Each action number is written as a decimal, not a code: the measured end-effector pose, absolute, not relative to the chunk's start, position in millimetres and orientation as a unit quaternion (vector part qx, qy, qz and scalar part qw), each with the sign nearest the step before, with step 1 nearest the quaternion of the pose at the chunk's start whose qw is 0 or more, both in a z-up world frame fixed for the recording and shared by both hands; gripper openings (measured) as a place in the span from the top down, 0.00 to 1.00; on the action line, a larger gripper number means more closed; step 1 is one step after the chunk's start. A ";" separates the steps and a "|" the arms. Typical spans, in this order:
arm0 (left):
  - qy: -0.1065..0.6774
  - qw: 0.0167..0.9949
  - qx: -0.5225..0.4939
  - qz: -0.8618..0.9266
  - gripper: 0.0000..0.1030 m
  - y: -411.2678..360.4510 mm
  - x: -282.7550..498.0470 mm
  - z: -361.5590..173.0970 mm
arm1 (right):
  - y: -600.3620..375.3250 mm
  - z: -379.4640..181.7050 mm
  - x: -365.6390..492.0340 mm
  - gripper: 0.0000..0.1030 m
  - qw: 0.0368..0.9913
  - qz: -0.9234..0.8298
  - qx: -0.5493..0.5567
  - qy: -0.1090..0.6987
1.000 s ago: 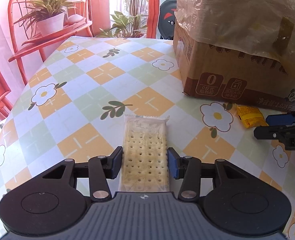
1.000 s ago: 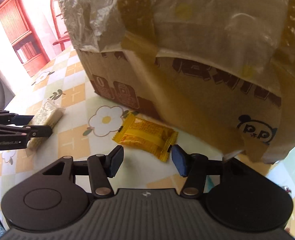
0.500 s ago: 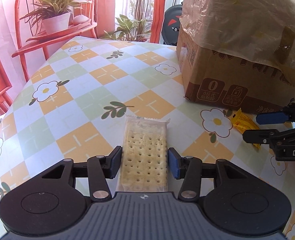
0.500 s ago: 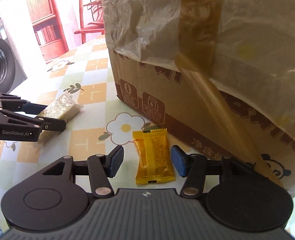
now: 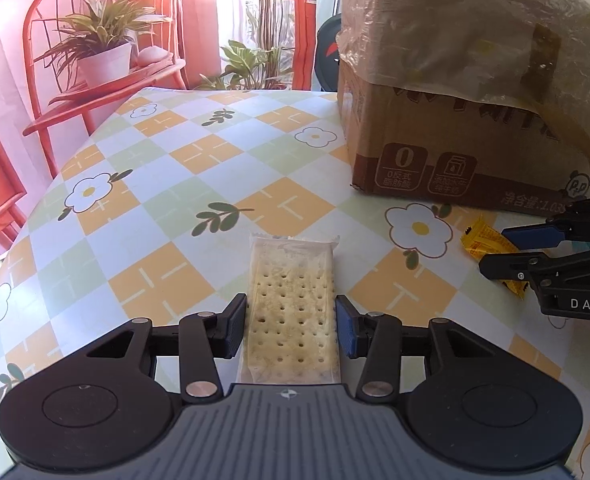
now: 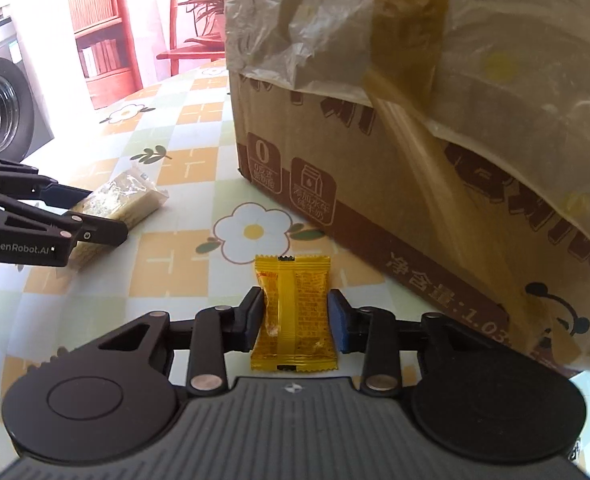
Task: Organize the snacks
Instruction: 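Grasp the yellow packet with the right gripper while the left holds the cracker, then carry both packets into the box and open both grippers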
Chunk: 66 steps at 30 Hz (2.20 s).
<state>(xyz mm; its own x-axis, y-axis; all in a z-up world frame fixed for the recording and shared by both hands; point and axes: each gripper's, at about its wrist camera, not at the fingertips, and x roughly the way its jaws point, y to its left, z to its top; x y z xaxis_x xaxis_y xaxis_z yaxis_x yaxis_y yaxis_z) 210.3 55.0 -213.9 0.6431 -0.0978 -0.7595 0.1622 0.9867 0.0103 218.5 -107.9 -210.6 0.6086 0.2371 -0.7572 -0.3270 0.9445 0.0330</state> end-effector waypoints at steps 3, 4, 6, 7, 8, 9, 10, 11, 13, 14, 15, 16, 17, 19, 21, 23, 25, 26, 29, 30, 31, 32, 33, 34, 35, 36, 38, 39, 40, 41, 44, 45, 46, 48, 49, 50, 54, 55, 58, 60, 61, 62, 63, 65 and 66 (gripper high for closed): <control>0.409 0.908 0.043 -0.081 0.53 48.6 204.0 -210.6 | -113.1 -212.9 208.0 0.65 0.900 0.156 -0.048 0.405; 0.406 0.909 0.042 -0.083 0.53 45.9 202.1 -208.5 | -114.1 -213.4 205.2 0.65 0.901 0.156 -0.046 0.403; 0.401 0.911 0.039 -0.087 0.53 42.4 200.5 -204.0 | -114.0 -213.6 200.1 0.66 0.903 0.155 -0.048 0.398; 0.398 0.912 0.037 -0.089 0.53 40.0 199.4 -201.3 | -113.4 -213.5 197.9 0.66 0.903 0.155 -0.050 0.397; 0.394 0.914 0.036 -0.089 0.53 37.9 198.1 -198.9 | -113.5 -213.4 195.1 0.66 0.905 0.155 -0.053 0.394; 0.392 0.915 0.035 -0.090 0.53 36.4 197.4 -197.1 | -113.5 -213.0 191.6 0.66 0.907 0.155 -0.054 0.388; 0.390 0.916 0.034 -0.092 0.53 34.3 196.8 -194.8 | -115.3 -211.8 187.9 0.66 0.910 0.155 -0.052 0.382; 0.388 0.916 0.032 -0.094 0.53 32.4 196.1 -192.8 | -116.5 -210.2 184.9 0.66 0.912 0.155 -0.050 0.377; 0.384 0.918 0.032 -0.097 0.53 28.8 194.3 -188.6 | -120.2 -204.7 179.2 0.66 0.917 0.156 -0.047 0.364; 0.382 0.918 0.031 -0.097 0.53 27.9 193.8 -187.0 | -121.3 -202.4 176.3 0.66 0.919 0.157 -0.047 0.359; 0.380 0.919 0.031 -0.099 0.53 26.5 193.1 -184.4 | -122.4 -200.2 173.7 0.66 0.920 0.158 -0.048 0.354; 0.378 0.920 0.030 -0.099 0.53 25.4 192.7 -182.3 | -124.0 -197.4 171.1 0.66 0.923 0.160 -0.049 0.348; 0.375 0.921 0.029 -0.100 0.53 24.6 192.0 -179.1 | -125.1 -195.4 169.2 0.66 0.924 0.161 -0.050 0.343; 0.370 0.923 0.028 -0.101 0.53 22.4 191.3 -174.5 | -128.4 -190.4 165.0 0.66 0.927 0.162 -0.048 0.335; 0.363 0.925 0.028 -0.104 0.53 20.0 190.1 -168.2 | -133.0 -184.5 161.0 0.66 0.930 0.165 -0.045 0.325; 0.356 0.928 0.029 -0.106 0.53 17.1 188.7 -160.8 | -135.9 -178.5 157.9 0.66 0.932 0.168 -0.044 0.317; 0.346 0.931 0.029 -0.109 0.53 14.1 186.1 -152.3 | -140.1 -170.5 153.2 0.66 0.936 0.174 -0.040 0.302; 0.341 0.933 0.028 -0.111 0.53 13.0 184.7 -147.9 | -141.0 -167.7 151.9 0.66 0.937 0.176 -0.039 0.298; 0.328 0.937 0.024 -0.116 0.53 9.4 184.0 -136.4 | -143.1 -157.5 147.6 0.66 0.940 0.185 -0.042 0.283; 0.324 0.938 0.024 -0.118 0.53 8.0 184.3 -132.8 | -143.6 -152.3 146.7 0.66 0.941 0.187 -0.043 0.278; 0.320 0.940 0.024 -0.119 0.53 6.6 184.7 -129.1 | -144.0 -147.7 145.6 0.66 0.942 0.189 -0.043 0.272; 0.314 0.941 0.024 -0.122 0.53 4.7 184.5 -124.4 | -144.3 -143.8 144.9 0.66 0.944 0.191 -0.042 0.267; 0.309 0.942 0.026 -0.125 0.53 3.0 185.0 -120.4 | -145.0 -138.2 143.8 0.66 0.945 0.194 -0.040 0.259; 0.304 0.944 0.026 -0.127 0.53 1.3 185.3 -116.2 | -145.3 -133.4 142.9 0.66 0.947 0.196 -0.040 0.253; 0.297 0.946 0.027 -0.129 0.53 0.1 185.3 -111.1 | -145.7 -128.8 142.3 0.66 0.948 0.198 -0.040 0.247; 0.291 0.947 0.027 -0.131 0.53 -1.4 185.6 -106.0 | -146.1 -124.3 141.8 0.66 0.949 0.199 -0.040 0.242; 0.277 0.951 0.027 -0.136 0.53 -5.6 183.7 -93.7 | -147.0 -114.3 141.7 0.66 0.951 0.203 -0.042 0.231; 0.272 0.952 0.027 -0.138 0.53 -7.3 183.3 -89.9 | -147.3 -110.1 141.9 0.66 0.951 0.205 -0.043 0.226; 0.268 0.953 0.027 -0.140 0.53 -8.6 183.3 -87.2 | -148.4 -104.3 140.8 0.66 0.952 0.205 -0.045 0.221; 0.264 0.954 0.028 -0.142 0.53 -10.5 183.6 -82.8 | -149.0 -101.2 141.0 0.66 0.953 0.206 -0.046 0.217; 0.255 0.955 0.029 -0.146 0.53 -15.0 182.5 -76.1 | -152.1 -89.6 140.0 0.66 0.956 0.204 -0.042 0.204; 0.252 0.956 0.028 -0.148 0.53 -16.0 182.1 -74.3 | -153.6 -86.3 139.0 0.66 0.958 0.204 -0.041 0.200; 0.250 0.956 0.028 -0.150 0.53 -17.4 181.7 -71.9 | -155.0 -82.7 138.4 0.66 0.958 0.204 -0.042 0.196; 0.243 0.958 0.027 -0.153 0.53 -18.8 182.1 -66.4 | -156.9 -76.4 137.4 0.66 0.960 0.204 -0.043 0.187; 0.239 0.958 0.027 -0.154 0.53 -19.6 182.5 -63.8 | -157.6 -73.7 136.5 0.67 0.961 0.204 -0.043 0.183; 0.235 0.959 0.028 -0.156 0.53 -19.8 183.7 -61.4 | -158.4 -69.8 135.9 0.67 0.962 0.205 -0.043 0.178; 0.219 0.962 0.031 -0.159 0.53 -23.5 184.6 -50.5 | -164.7 -53.9 135.1 0.67 0.965 0.205 -0.040 0.159; 0.215 0.963 0.031 -0.160 0.53 -24.1 184.3 -47.5 | -166.0 -50.3 135.0 0.67 0.966 0.205 -0.041 0.154; 0.199 0.966 0.032 -0.162 0.53 -26.5 188.4 -35.8 | -174.5 -35.2 136.8 0.67 0.970 0.201 -0.039 0.134; 0.190 0.968 0.032 -0.164 0.53 -29.1 193.1 -28.1 | -180.2 -27.7 141.2 0.67 0.972 0.194 -0.039 0.126; 0.185 0.968 0.032 -0.164 0.53 -30.2 195.8 -24.9 | -184.1 -23.5 144.6 0.67 0.974 0.189 -0.039 0.123; 0.180 0.969 0.033 -0.166 0.53 -32.8 200.1 -20.8 | -188.7 -19.3 149.9 0.67 0.975 0.182 -0.039 0.120; 0.179 0.969 0.034 -0.169 0.53 -35.2 204.4 -18.5 | -193.3 -16.3 155.5 0.67 0.976 0.176 -0.039 0.120; 0.190 0.965 0.033 -0.178 0.53 -43.1 223.8 -15.3 | -202.3 -15.1 170.3 0.67 0.978 0.160 -0.041 0.129; 0.198 0.964 0.030 -0.177 0.53 -46.6 234.8 -16.4 | -207.7 -17.2 179.9 0.67 0.978 0.151 -0.042 0.137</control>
<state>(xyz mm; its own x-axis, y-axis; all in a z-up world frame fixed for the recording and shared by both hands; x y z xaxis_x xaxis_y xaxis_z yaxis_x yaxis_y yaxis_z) 234.8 -46.6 -16.4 0.8587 -0.3297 -0.3925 0.3531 0.9355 -0.0133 179.9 -207.7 -17.2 0.9165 0.2842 -0.2814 -0.3070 0.9509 -0.0398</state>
